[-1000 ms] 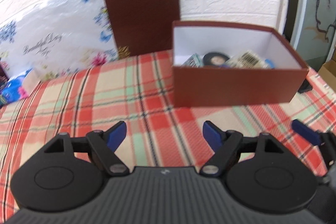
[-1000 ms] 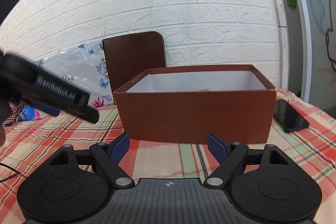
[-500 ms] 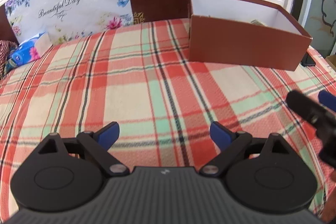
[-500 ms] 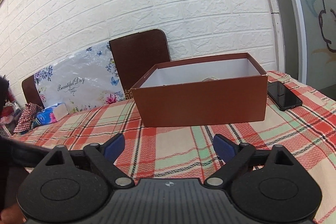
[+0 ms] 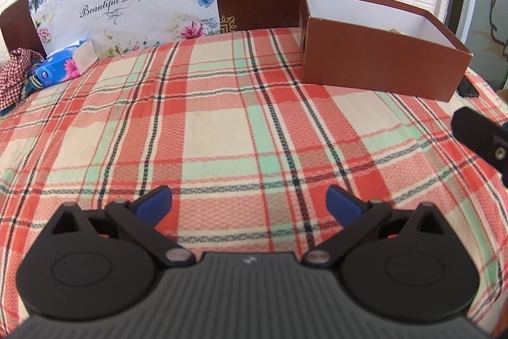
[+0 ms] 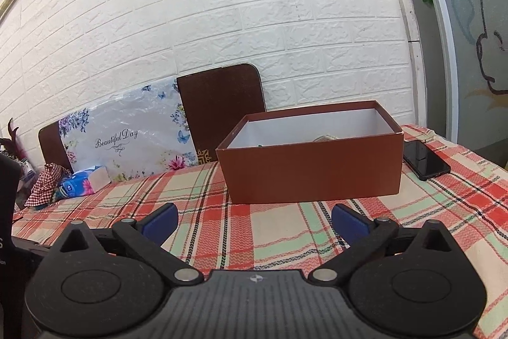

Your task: Organize objects

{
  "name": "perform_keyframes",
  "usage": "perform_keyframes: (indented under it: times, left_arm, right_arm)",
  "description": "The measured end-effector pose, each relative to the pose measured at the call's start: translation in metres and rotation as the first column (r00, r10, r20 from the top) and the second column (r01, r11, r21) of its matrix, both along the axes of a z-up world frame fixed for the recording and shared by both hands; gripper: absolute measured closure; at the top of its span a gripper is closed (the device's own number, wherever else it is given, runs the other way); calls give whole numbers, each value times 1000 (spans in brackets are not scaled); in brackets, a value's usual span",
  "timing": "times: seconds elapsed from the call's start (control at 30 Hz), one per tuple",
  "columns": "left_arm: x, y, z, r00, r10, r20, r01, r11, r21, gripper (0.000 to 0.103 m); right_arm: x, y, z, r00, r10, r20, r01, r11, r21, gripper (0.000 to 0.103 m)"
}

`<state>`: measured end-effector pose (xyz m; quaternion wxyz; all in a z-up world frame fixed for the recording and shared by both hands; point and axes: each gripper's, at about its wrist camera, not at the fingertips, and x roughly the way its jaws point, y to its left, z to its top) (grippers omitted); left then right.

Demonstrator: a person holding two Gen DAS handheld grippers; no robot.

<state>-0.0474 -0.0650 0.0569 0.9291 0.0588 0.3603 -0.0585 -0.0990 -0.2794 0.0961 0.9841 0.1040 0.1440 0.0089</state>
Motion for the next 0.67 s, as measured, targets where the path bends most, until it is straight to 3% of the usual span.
perform_keyframes:
  times: [0.4,0.67]
  left_arm:
    - [-15,2,-5,995,18,96,-26,995,91,0]
    - [-20,-4,-7,996,-7,89,-1,995,95,0]
  right_arm:
    - [1,15,-12,998,18,-62,-20,1000,-24,1]
    - [-2,8,-13,997,-35,-64,36,999,12,1]
